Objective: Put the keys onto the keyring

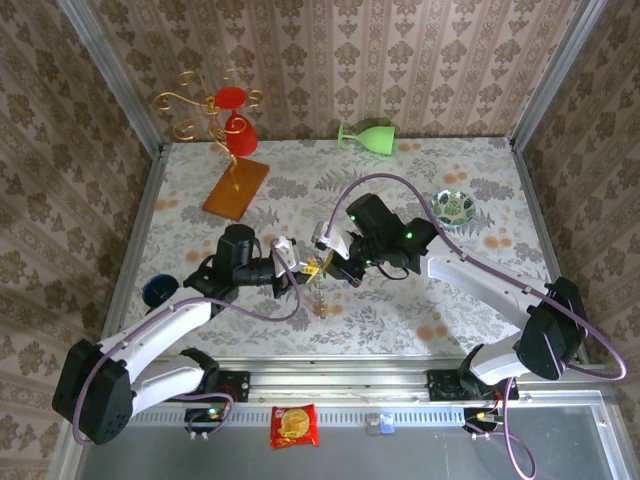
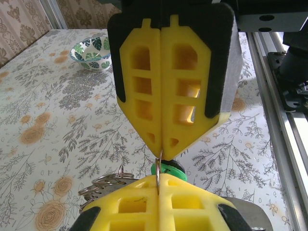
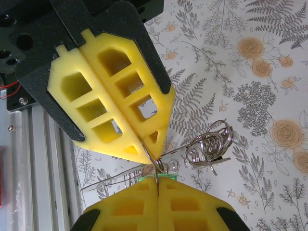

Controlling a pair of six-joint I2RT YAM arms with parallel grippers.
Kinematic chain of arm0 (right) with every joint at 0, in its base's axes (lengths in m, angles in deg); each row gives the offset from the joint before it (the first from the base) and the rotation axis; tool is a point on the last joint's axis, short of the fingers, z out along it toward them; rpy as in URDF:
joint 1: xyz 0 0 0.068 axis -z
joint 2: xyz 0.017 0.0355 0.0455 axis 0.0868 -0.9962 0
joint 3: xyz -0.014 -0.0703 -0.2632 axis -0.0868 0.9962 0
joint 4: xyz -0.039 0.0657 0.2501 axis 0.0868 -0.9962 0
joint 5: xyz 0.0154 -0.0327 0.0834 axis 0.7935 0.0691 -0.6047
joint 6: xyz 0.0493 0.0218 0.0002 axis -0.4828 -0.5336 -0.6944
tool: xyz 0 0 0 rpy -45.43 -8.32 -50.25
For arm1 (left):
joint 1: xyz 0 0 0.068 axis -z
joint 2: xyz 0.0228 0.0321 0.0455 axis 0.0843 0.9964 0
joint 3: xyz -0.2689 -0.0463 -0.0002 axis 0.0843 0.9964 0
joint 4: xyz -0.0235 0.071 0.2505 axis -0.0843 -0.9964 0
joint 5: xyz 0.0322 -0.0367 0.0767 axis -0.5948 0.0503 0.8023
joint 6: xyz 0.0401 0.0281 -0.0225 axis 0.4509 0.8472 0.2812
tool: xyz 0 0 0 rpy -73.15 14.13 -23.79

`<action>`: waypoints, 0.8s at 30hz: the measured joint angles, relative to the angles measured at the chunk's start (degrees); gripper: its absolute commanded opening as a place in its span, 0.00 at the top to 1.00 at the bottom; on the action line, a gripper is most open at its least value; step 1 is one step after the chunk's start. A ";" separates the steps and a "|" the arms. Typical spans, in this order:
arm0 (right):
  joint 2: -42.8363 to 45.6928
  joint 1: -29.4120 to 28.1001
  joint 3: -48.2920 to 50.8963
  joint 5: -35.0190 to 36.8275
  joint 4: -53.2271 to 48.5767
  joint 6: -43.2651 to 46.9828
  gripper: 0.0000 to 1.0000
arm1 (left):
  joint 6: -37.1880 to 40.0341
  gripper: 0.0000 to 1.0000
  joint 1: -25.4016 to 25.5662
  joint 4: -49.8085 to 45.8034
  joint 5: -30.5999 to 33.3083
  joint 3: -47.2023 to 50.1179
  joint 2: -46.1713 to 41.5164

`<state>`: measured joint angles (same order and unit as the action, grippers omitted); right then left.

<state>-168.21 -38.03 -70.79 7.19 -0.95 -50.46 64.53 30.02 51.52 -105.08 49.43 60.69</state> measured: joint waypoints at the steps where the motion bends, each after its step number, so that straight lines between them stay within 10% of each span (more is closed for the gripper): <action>1: 0.00 -0.13 0.00 0.50 0.00 0.04 1.00 | 0.13 1.00 0.00 -0.07 0.02 -0.11 0.17; 24: 2.91 -2.05 1.31 6.93 3.08 2.99 1.00 | 0.68 1.00 0.11 -0.15 1.05 -0.72 0.92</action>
<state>-165.31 -40.08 -69.48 14.12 2.13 -47.46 65.21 30.13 51.37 -104.03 48.71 61.61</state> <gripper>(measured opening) 0.063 0.053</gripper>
